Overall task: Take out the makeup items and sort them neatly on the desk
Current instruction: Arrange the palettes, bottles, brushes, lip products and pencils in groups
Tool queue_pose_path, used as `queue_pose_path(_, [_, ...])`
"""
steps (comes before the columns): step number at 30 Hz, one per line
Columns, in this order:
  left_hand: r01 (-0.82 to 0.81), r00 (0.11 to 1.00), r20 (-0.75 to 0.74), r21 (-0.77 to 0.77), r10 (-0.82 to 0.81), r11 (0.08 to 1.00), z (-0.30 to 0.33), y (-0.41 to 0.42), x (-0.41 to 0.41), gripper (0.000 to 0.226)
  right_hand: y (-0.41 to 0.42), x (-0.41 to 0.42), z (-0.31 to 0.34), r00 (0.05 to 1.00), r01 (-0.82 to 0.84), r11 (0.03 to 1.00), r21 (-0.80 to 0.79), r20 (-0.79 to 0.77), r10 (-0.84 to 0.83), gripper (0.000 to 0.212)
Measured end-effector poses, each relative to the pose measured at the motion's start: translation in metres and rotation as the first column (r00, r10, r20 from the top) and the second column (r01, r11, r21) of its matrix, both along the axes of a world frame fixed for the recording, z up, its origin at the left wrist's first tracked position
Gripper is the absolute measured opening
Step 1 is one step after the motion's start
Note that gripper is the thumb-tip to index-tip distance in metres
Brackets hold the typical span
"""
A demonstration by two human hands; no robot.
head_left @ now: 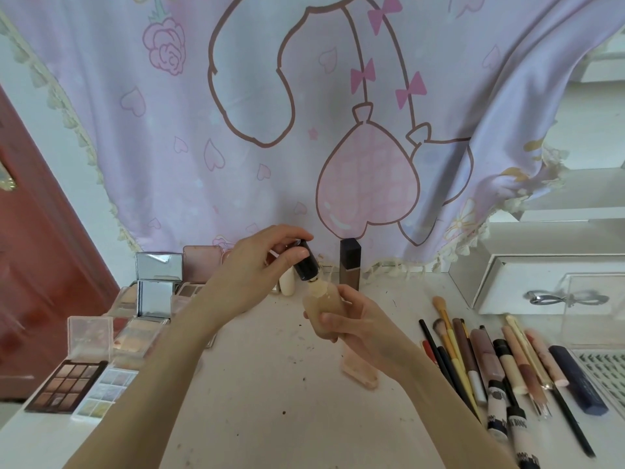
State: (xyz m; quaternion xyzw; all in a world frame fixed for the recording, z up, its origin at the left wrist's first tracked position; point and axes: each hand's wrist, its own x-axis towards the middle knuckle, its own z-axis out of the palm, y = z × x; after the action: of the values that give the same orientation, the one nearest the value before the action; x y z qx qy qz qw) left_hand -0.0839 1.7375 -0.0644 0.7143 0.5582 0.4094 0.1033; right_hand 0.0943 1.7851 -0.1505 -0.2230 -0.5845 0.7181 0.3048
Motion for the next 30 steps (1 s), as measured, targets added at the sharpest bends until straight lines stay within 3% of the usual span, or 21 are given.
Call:
queue_pose_path(23, [-0.007,1.000,0.001,0.004,0.007,1.000,-0.003,0.006,0.003,0.021,0.001,-0.006,-0.006,0.999,0.049,0.999,-0.022,0.003,-0.049,0.059])
queue_pose_path(30, [-0.134,0.982,0.124,-0.054,0.140,0.990,-0.033,0.029,-0.008,0.026,0.012,-0.012,-0.017,0.987,0.157,0.987,-0.028,0.045,-0.155,0.037])
